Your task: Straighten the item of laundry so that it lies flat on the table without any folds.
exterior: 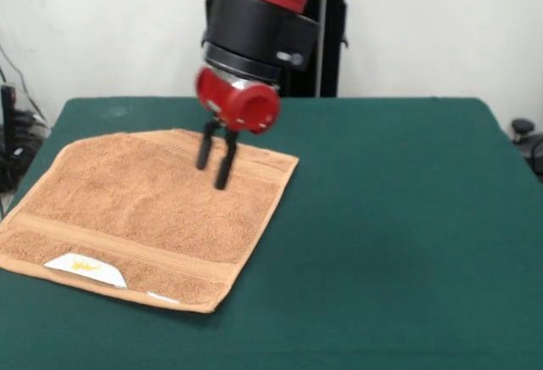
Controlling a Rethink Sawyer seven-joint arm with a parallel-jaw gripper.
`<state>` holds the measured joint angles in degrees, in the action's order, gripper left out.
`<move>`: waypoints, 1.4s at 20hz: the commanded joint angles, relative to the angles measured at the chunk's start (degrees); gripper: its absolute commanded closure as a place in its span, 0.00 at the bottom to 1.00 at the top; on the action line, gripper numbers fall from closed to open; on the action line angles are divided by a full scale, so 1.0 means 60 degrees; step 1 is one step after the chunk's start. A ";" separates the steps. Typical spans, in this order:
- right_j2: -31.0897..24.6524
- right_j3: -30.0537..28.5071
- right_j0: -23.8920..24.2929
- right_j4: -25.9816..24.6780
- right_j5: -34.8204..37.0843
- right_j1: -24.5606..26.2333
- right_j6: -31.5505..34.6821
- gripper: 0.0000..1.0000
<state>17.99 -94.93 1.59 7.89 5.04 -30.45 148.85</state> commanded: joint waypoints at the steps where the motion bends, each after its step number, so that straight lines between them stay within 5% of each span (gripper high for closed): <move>1: -0.0288 -0.0097 -0.0936 0.1465 -0.0014 0.1144 0.2483 0.00; 10: 0.1765 0.1025 -0.2210 0.2314 0.1168 0.2700 0.1734 0.00; 17: 0.3417 0.0580 -0.2552 0.2514 0.0251 0.3759 0.1813 0.00; 23: 0.3720 0.0522 -0.2874 0.2945 0.0239 0.4256 0.2091 0.00; 28: 0.2989 0.0331 -0.3011 0.3400 0.0182 0.4146 0.2343 0.00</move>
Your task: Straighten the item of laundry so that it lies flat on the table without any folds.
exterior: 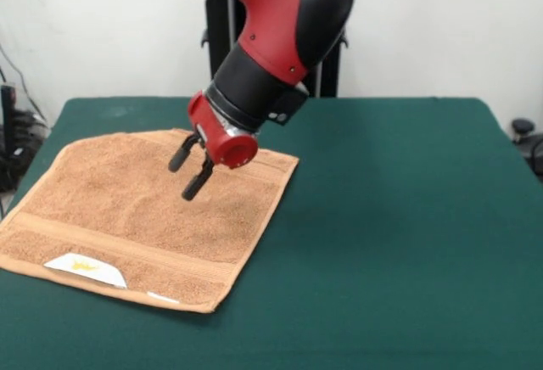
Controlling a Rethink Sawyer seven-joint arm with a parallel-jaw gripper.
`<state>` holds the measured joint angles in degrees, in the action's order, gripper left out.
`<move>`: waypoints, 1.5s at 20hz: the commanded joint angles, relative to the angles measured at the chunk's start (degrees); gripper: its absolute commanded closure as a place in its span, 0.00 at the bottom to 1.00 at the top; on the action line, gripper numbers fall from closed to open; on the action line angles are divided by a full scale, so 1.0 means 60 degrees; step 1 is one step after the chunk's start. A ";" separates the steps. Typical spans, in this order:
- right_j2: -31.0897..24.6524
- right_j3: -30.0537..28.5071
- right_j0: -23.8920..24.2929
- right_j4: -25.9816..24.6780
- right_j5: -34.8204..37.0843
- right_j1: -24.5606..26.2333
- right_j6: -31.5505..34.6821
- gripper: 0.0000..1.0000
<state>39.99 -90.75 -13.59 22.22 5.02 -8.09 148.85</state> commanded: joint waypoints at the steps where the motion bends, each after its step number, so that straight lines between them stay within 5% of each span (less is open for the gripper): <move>1: -0.1125 -0.0473 -0.0286 0.1035 -0.0085 0.0277 0.2349 0.00; 8: -0.4261 -0.0575 0.1733 0.0323 -0.2959 -0.0371 0.2737 0.00; 20: -0.2329 0.0154 0.0420 0.2301 -0.2068 0.0845 0.1365 0.00; 30: -0.3941 0.0568 0.1827 0.0683 -0.0398 0.0386 -0.0059 0.00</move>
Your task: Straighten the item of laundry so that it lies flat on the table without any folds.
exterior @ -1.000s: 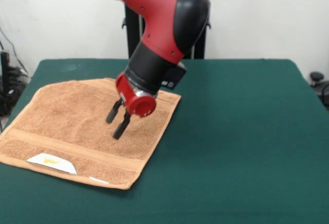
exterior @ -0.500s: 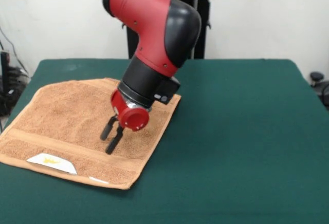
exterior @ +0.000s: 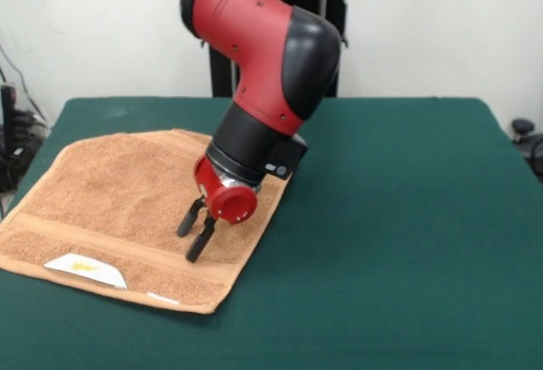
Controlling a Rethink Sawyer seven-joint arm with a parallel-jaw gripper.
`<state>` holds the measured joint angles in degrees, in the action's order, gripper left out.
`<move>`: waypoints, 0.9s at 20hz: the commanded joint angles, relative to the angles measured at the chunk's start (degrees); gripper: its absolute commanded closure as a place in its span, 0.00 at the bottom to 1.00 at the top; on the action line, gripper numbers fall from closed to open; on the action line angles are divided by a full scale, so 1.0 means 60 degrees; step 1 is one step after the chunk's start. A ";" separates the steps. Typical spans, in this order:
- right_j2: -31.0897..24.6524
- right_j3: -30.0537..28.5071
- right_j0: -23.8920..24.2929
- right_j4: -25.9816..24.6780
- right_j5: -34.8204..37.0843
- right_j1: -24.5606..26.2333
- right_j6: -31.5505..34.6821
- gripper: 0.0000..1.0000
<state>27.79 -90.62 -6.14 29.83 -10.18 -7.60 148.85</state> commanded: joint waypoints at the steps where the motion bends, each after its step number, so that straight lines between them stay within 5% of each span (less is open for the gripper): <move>1: -0.1891 0.0629 0.0609 -0.0625 0.2403 0.0301 -0.0113 0.00; 12: -0.1683 0.1104 0.0595 -0.1107 0.5410 -0.0365 -0.0203 0.00; 18: -0.1711 0.1126 0.0536 -0.1572 0.5580 -0.0648 -0.0359 0.00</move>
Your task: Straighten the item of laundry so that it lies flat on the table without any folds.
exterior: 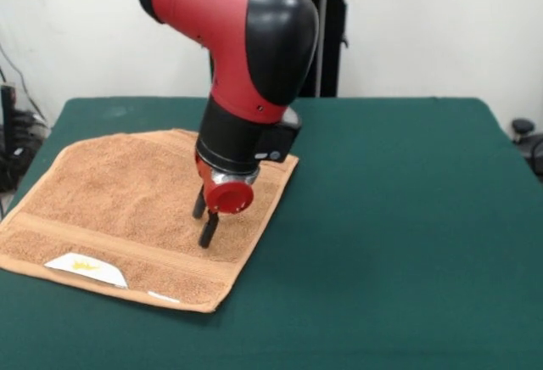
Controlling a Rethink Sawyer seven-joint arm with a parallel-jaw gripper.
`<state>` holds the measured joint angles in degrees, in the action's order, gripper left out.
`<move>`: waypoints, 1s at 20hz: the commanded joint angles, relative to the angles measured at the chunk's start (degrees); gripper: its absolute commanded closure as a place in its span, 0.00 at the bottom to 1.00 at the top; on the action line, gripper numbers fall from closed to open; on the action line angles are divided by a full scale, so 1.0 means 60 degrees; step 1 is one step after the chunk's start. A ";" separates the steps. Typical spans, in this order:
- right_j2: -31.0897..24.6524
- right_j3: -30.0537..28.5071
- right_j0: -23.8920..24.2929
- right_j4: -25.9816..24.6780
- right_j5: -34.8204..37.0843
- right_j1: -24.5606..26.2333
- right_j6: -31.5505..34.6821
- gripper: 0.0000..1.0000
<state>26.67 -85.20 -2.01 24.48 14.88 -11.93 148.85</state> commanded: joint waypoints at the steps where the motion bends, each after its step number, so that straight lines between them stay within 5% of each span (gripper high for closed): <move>1: -0.1547 0.0240 -0.0123 -0.0761 0.1341 0.0068 -0.0356 0.00; 2: -0.1564 0.0286 -0.0121 -0.0925 0.1274 0.0063 -0.0259 1.00; 10: -0.1321 0.0053 -0.0472 -0.0594 0.0939 0.0113 0.0808 1.00; 18: -0.1374 0.0041 -0.0413 -0.0845 -0.0076 0.0281 0.0606 1.00; 19: -0.1335 0.0079 -0.0435 -0.0911 -0.0208 0.0324 0.0568 0.00; 20: -0.1278 0.0116 -0.0472 -0.0948 -0.0196 0.0350 0.0537 0.00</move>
<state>25.21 -84.81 -3.17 21.50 17.11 -13.40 148.85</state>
